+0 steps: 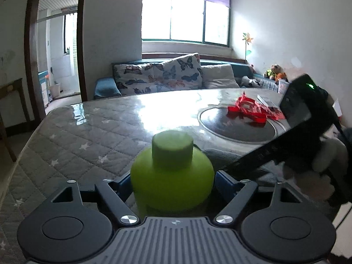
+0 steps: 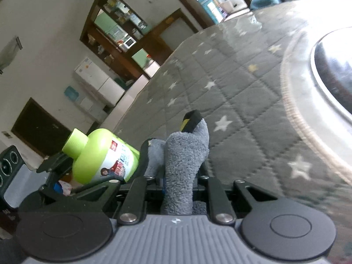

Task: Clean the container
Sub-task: 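Wipe the green bottle's side with the cloth in the right tool while left tool holds it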

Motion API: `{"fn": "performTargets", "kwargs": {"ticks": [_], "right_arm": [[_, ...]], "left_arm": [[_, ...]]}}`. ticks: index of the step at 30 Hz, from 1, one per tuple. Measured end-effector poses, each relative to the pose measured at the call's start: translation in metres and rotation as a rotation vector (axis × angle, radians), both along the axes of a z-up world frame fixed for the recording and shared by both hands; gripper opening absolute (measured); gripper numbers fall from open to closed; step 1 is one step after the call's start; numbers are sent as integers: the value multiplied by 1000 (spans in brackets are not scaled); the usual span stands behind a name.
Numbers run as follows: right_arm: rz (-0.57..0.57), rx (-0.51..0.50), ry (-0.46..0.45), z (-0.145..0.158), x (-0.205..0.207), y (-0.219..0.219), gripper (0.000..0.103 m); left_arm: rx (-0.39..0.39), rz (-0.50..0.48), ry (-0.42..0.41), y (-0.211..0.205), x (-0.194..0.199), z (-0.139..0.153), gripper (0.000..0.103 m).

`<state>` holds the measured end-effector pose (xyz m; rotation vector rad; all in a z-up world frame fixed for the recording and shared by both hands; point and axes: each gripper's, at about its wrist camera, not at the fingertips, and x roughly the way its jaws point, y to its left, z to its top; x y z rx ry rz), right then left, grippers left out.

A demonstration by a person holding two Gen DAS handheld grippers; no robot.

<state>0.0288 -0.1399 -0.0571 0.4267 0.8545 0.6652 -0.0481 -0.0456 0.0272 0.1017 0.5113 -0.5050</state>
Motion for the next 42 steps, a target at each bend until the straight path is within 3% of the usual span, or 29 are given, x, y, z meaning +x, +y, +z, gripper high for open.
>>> {"fn": "performTargets", "kwargs": {"ticks": [2,6,13,26,34,42], "right_arm": [[-17,-31,-29,5,-6,-2,15],[-16,-69,-64,14,-23,-5,15],[21,-135,-128,27,-40,10,15],[131,-242,-234,30,-55,45,15],[3,-190,-206,35,-57,16,15],[78,-213,-209,37,-66,36,15]], "left_arm": [[-7,21,-6,0,3,2,72],[-18,35,4,1,5,7,71],[-91,20,-73,-2,7,44,71],[-250,-13,-6,-20,31,45,71],[-169,15,-4,-16,29,40,71],[-194,26,16,-18,30,37,71]]}}
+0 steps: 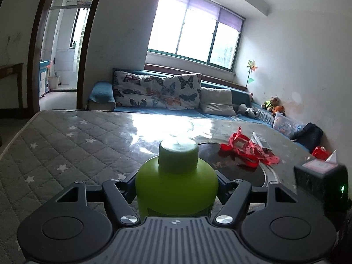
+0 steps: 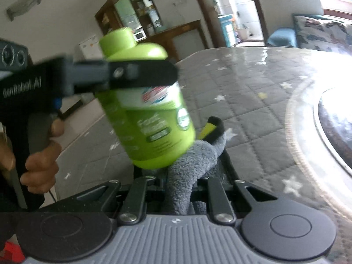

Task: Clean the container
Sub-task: 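Wipe the green bottle's side with the cloth in the right tool while left tool holds it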

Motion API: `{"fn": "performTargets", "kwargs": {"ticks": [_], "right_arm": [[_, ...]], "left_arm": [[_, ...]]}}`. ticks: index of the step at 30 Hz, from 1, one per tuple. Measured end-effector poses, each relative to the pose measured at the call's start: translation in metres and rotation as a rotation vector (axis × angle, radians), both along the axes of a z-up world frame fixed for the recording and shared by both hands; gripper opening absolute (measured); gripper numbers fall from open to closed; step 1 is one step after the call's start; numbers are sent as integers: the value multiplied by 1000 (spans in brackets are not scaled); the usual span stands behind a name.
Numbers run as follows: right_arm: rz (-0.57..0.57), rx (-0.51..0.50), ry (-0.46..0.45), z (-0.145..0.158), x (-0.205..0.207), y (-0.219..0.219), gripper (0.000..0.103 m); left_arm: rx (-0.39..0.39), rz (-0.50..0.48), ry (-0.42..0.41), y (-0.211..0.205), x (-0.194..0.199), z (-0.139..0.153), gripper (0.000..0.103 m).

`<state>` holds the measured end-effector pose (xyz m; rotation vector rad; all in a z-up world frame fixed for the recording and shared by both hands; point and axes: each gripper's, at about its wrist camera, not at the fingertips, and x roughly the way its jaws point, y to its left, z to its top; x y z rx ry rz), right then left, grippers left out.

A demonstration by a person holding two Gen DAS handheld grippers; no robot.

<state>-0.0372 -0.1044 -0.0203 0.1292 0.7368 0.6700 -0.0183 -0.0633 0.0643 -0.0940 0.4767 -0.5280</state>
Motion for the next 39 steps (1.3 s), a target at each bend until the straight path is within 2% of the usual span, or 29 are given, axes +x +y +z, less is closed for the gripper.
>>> {"fn": "performTargets", "kwargs": {"ticks": [7,13,18,23,26,29,32,34,37,39], "right_arm": [[-131,46,1,6,14,-25,15],[-245,0,-6,12,28,-39,15],[-267,-5,-2,7,47,-43,15],[-284,-7,1,3,73,-42,15],[-272,-13,-1,2,91,-40,18],[-261,-27,-11,5,89,-37,19],[-257,-35,-21,8,85,-37,26],[-257,-37,-29,10,81,-38,37],[-260,-51,-47,15,76,-39,41],[-260,-58,-57,17,73,-40,45]], "left_arm": [[67,39,-5,4,0,-1,71],[126,97,22,8,12,-14,71],[159,121,38,7,20,-20,71],[160,136,47,7,24,-25,71],[166,132,44,6,22,-27,71],[176,125,35,5,19,-29,71],[176,124,34,6,17,-29,72],[176,125,34,6,16,-28,72],[173,127,36,6,15,-26,72],[166,132,39,8,13,-26,78]]}}
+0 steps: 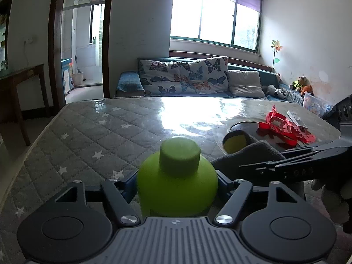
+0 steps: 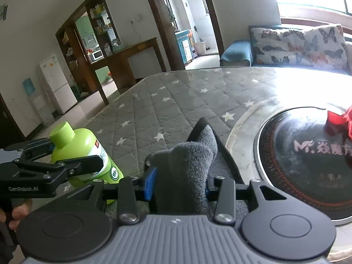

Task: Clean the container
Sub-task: 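Wipe the green bottle's side with the cloth in the right tool while left tool holds it, then pull the right tool with the cloth away from the bottle toward the cooktop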

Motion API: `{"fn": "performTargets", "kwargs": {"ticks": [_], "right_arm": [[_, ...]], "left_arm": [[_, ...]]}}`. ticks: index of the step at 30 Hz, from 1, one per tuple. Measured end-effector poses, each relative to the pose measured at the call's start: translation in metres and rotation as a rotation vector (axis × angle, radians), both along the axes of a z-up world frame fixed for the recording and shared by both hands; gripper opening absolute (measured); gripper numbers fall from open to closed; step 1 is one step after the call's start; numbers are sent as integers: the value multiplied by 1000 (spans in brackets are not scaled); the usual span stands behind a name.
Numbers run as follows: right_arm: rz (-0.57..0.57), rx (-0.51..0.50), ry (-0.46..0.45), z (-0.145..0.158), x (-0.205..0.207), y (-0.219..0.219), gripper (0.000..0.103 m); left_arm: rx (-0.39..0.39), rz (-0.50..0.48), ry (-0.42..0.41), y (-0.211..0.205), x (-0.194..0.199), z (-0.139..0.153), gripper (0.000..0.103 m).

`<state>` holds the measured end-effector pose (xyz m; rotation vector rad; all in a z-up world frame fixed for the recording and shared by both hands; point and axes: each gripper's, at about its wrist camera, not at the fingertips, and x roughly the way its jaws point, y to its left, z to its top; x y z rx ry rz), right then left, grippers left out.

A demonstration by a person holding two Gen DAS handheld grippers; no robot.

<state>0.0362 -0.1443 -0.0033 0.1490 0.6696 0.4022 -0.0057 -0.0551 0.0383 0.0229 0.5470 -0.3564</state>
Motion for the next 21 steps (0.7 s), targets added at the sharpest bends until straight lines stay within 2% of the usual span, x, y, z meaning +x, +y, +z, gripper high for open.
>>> {"fn": "performTargets", "kwargs": {"ticks": [4,9,12,17,20,21], "right_arm": [[2,-27,-21,7,-9,-1,53],[-18,-55,-42,15,-21,-5,58],[-40,-61,-55,19,-29,-12,64],[-100,-83,-90,27,-46,-28,69],[-146,-91,-116,34,-55,-41,71],[-159,-91,-123,35,-58,-44,75]], "left_arm": [[-23,13,-15,10,-11,2,82],[-45,31,-57,26,-31,7,95],[-73,51,-91,42,-47,13,102],[-88,93,-125,72,-70,16,103],[-124,114,-132,91,-80,15,103],[-127,123,-135,95,-82,15,103]]}}
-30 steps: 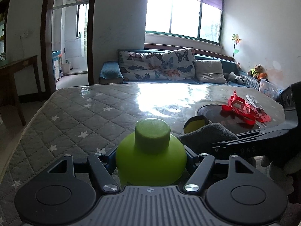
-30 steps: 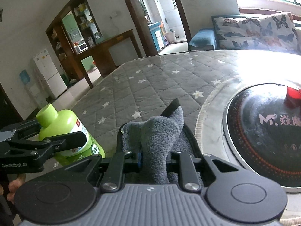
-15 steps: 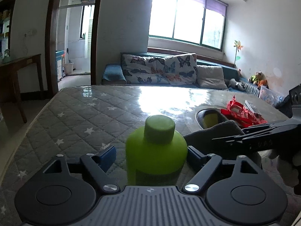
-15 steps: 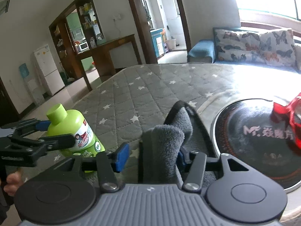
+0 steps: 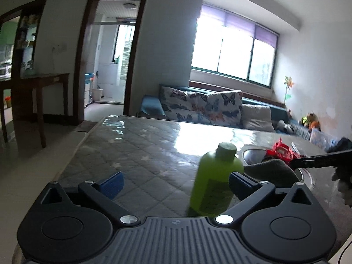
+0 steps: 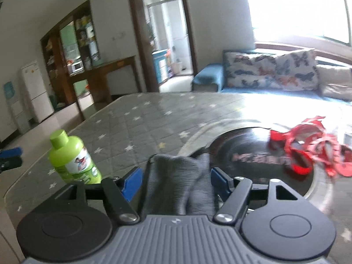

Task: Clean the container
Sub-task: 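Pull the right tool with the cloth away from the bottle toward the cooktop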

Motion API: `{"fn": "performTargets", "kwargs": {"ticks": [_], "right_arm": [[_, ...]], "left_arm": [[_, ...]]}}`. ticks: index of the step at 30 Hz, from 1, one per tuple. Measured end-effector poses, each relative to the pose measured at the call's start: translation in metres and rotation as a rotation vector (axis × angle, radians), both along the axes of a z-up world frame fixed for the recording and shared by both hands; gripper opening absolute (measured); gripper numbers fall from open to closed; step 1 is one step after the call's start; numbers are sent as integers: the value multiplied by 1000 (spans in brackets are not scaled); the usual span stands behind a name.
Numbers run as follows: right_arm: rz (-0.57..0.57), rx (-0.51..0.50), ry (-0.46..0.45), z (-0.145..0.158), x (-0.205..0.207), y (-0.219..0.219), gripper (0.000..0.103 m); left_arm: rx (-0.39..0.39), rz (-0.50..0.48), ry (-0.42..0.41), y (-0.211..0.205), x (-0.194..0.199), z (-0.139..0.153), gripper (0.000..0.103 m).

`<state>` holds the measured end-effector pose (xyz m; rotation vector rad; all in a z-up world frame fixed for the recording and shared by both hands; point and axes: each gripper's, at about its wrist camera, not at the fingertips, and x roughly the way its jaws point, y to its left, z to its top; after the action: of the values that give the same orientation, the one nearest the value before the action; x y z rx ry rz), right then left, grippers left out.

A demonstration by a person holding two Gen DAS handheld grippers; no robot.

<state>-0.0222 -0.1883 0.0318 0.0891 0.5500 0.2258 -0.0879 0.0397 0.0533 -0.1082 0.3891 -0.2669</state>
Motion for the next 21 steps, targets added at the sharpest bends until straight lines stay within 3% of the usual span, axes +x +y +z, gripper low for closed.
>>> {"fn": "performTargets", "kwargs": {"ticks": [2,8,10,14,21], "right_arm": [[-40,-8,-19,4,-4,-10,84],[-149,-25,-43,5,-22,-39,85],[-202,-30,-44,1,-29,-54,92],[-283,-21,-26,-9,-40,-78,93],[-393,-33,14,-30,-46,-108,94]], "left_arm": [[1,22,0,7,-3,-1,103],[10,132,54,28,9,-13,103],[-5,176,78,35,15,-18,103],[-10,233,118,45,25,-26,103],[25,253,174,45,46,-38,103]]}}
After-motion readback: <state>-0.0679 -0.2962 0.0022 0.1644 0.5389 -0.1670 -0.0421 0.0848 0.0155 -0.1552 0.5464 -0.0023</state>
